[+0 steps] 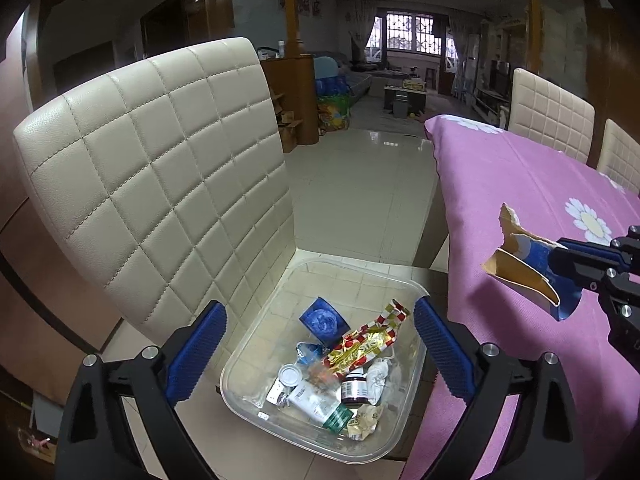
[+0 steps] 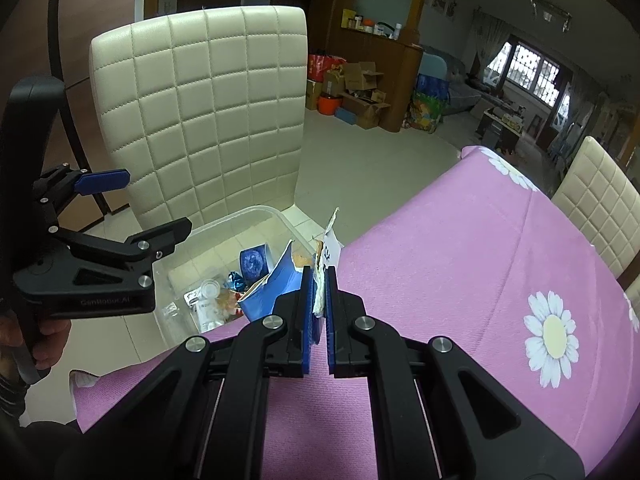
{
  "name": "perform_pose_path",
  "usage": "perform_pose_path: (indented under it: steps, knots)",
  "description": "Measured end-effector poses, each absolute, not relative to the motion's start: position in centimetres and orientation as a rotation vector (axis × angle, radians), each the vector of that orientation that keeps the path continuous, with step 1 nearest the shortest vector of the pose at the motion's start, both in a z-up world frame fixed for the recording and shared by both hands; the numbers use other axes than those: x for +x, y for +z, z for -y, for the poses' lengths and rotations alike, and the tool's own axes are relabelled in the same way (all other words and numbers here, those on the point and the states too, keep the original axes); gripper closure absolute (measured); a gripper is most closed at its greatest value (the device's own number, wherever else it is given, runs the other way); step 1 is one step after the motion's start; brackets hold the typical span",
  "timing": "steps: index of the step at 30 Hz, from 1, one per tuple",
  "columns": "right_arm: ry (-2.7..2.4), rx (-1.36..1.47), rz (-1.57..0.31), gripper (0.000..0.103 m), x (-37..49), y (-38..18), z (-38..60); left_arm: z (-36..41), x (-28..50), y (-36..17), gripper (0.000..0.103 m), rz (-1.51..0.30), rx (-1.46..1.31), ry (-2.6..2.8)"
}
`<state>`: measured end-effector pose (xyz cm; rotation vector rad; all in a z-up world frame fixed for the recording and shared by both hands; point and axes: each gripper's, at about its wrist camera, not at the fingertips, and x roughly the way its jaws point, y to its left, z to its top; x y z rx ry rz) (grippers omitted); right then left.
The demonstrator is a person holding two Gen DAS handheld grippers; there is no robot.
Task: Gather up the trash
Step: 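Release the clear lid into the bin with the left tool while the right lowers the carton, then open the right tool to drop the paper carton into the bin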
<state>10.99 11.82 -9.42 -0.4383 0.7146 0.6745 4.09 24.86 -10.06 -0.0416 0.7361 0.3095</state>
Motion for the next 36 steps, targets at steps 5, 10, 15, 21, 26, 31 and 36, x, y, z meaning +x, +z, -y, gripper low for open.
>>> perform_pose_path:
  steps: [5, 10, 15, 21, 26, 31, 36]
  knots:
    - [0.687, -0.452, -0.717, 0.097, 10.8, -9.6, -12.6, -25.8, 3.9, -10.1, 0.011, -0.735, -0.070, 0.337]
    - [0.703, -0.459, -0.717, 0.097, 10.6, -9.8, -13.3, -26.7, 3.2, -10.1, 0.011, -0.731, -0.089, 0.380]
    - [0.712, -0.461, -0.716, 0.096, 10.4, -9.9, -13.6, -26.2, 2.8, -10.3, 0.011, -0.738, -0.076, 0.374]
    - [0.708, -0.454, -0.731, 0.095, 10.7, -10.0, -13.8, -25.1, 2.5, -10.0, 0.011, -0.711, -0.003, 0.390]
    - [0.703, -0.415, -0.764, 0.095, 11.5, -10.0, -13.3, -24.6, 2.5, -9.8, 0.011, -0.706, 0.013, 0.387]
    - [0.701, -0.352, -0.842, 0.094, 13.0, -10.7, -12.4, -24.4, 2.4, -9.8, 0.011, -0.706, 0.018, 0.392]
    - [0.725, -0.337, -0.826, 0.046, 12.7, -10.7, -12.0, -24.5, 2.2, -9.9, 0.011, -0.717, 0.003, 0.394]
